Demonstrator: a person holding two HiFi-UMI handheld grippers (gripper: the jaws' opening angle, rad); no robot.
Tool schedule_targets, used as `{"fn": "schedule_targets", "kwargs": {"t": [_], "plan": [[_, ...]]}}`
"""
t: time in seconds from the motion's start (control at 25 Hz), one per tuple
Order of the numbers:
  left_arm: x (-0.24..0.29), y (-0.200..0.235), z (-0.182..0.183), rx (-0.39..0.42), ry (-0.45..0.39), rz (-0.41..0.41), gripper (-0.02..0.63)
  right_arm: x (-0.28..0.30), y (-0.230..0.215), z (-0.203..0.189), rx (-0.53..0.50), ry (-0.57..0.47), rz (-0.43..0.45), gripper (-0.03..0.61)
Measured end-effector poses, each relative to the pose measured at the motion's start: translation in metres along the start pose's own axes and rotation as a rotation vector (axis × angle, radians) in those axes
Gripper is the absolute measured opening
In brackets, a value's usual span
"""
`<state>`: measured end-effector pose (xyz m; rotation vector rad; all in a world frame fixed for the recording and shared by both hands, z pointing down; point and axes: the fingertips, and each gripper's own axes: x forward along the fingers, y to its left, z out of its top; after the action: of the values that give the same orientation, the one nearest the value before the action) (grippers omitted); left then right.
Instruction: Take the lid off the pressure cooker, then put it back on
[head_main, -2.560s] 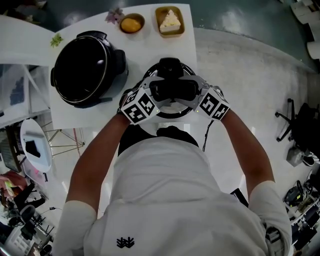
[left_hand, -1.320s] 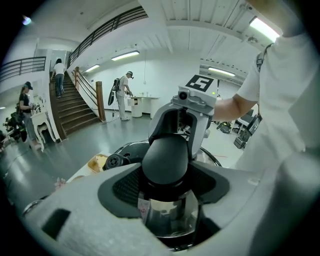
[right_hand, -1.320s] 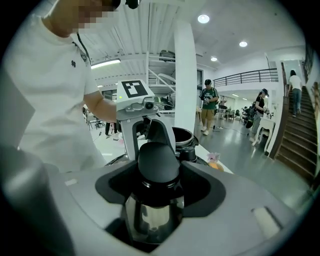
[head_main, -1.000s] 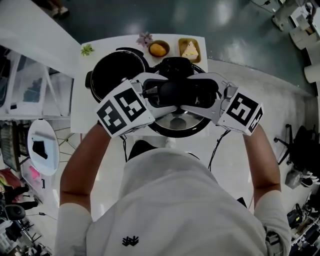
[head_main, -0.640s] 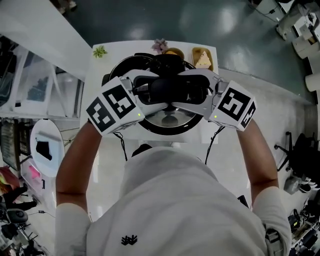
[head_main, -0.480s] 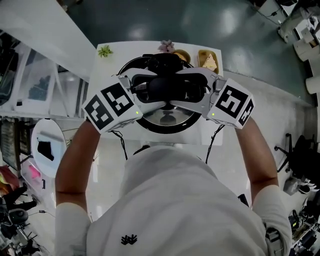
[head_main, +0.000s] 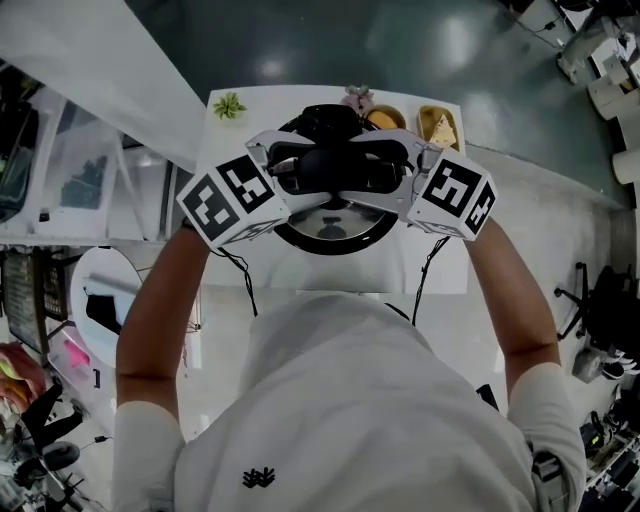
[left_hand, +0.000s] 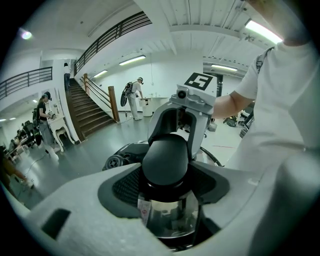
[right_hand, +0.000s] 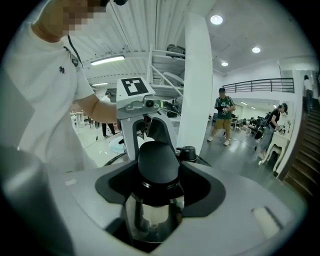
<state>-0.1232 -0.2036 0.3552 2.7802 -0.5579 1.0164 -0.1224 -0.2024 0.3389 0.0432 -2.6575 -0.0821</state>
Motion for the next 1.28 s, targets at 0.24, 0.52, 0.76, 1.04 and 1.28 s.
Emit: {"fn": "schedule_targets", "kwargs": {"t": [0.24,0.52,0.76,1.04,1.28], "plan": [[0.012,0.014,-0.016,0.012,0.015,-0.021,0.285,0.015,-0.011,-0.016,0.010,0.033,-0.028,0.282],[0.019,0.022,-0.026,0.030,0.015,-0.046,0.285,0.024,-0.017,-0.024,0.027,0.042,-0.050,0.282],[0.027,0.025,-0.032,0.043,0.029,-0.055,0.285,0.029,-0.020,-0.033,0.032,0.052,-0.061,0.282],[0.033,0.028,-0.040,0.046,0.042,-0.071,0.285,0.037,-0.023,-0.044,0.038,0.072,-0.060,0.282],[0.035,0.028,-0.039,0.038,0.019,-0.082,0.285,0.036,-0.024,-0.043,0.054,0.025,-0.060,0.284]]}}
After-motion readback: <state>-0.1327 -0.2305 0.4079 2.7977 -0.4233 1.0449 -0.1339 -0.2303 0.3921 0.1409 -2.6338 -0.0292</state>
